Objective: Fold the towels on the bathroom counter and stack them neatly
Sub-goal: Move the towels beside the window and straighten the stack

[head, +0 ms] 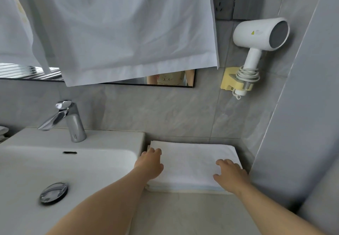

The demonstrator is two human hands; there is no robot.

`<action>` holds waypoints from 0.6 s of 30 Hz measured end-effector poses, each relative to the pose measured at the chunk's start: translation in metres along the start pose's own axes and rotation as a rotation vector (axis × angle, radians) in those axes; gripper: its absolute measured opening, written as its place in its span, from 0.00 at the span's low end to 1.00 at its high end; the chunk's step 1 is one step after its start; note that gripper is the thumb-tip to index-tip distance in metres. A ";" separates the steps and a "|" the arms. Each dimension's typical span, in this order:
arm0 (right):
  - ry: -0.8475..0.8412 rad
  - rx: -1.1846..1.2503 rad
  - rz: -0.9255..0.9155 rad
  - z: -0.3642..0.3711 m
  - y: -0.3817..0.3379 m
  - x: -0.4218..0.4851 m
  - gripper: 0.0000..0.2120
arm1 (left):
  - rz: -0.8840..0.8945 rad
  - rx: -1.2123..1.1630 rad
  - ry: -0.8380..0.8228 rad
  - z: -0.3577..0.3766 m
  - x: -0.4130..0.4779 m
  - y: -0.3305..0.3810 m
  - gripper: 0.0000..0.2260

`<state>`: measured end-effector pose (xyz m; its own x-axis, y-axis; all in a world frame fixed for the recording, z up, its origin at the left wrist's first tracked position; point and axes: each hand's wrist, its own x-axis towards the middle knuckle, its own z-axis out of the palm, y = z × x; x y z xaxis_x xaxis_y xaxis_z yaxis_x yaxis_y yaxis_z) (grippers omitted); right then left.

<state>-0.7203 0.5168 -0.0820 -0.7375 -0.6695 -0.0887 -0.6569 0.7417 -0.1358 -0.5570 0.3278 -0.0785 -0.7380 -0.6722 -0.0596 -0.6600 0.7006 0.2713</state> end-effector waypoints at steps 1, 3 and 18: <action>0.000 0.022 0.007 0.002 0.000 0.006 0.22 | -0.011 0.001 -0.012 0.003 0.005 -0.002 0.19; 0.002 0.062 0.034 0.005 0.002 0.018 0.22 | -0.036 -0.001 -0.036 0.009 0.016 -0.005 0.19; -0.050 0.169 0.363 0.033 0.032 0.055 0.26 | -0.197 0.050 -0.074 0.045 0.049 -0.005 0.16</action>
<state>-0.7770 0.5023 -0.1235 -0.9055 -0.3700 -0.2080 -0.3174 0.9156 -0.2468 -0.5962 0.3022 -0.1263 -0.6013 -0.7791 -0.1777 -0.7972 0.5697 0.1997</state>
